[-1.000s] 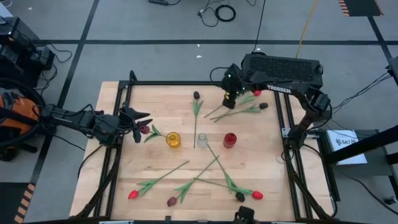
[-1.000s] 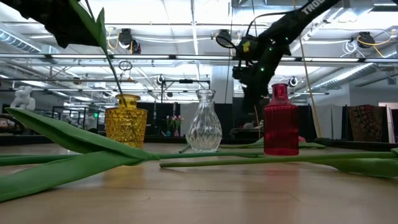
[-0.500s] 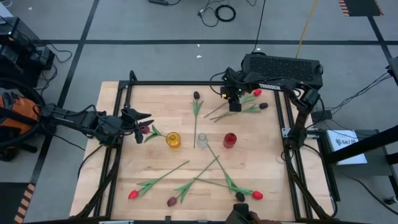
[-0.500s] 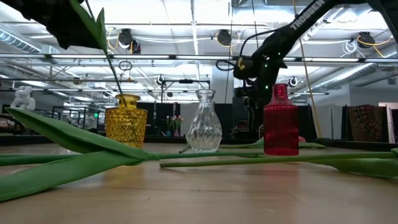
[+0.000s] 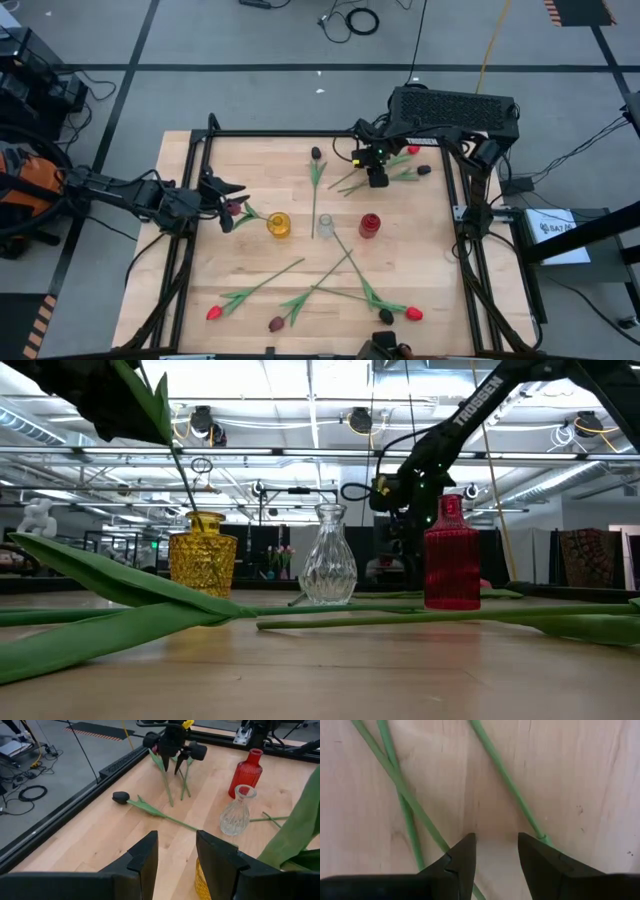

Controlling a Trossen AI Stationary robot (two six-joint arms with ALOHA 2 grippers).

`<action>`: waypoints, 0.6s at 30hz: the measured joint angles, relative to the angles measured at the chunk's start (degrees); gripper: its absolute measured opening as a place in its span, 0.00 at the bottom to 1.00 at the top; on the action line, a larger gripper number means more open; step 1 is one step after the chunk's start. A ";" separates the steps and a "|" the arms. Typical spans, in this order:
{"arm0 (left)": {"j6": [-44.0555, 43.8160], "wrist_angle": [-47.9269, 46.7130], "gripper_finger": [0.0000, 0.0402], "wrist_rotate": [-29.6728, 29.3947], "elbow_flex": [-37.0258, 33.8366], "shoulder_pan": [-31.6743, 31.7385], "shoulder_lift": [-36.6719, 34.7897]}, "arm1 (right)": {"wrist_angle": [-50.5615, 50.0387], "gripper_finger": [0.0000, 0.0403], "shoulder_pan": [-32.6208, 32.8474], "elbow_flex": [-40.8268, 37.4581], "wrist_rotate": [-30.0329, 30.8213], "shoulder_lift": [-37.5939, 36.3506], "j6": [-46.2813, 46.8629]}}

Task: Sort flowers into vase by color
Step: Put the top red tulip into the yellow vase

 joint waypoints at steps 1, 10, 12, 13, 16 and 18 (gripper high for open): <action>0.00 0.00 0.35 0.00 0.00 -0.01 0.00 | -0.08 0.35 0.00 0.00 0.21 -0.08 -0.11; 0.04 0.07 0.35 0.02 0.00 -0.01 0.00 | 2.81 0.35 -0.47 -0.19 5.12 -1.51 -3.07; 0.04 0.07 0.35 0.02 0.00 0.00 0.00 | 4.91 0.35 -0.52 -0.18 4.64 -1.51 -3.59; 0.04 0.08 0.35 0.02 0.00 -0.01 0.00 | 5.19 0.35 -0.52 -0.15 4.63 -1.51 -4.19; 0.06 0.07 0.35 0.02 0.00 -0.02 0.00 | 4.80 0.35 -0.78 -0.17 4.55 -1.33 -6.52; 0.07 0.08 0.35 0.02 0.00 0.00 0.00 | 4.77 0.35 -0.86 -0.15 4.48 -0.72 -7.22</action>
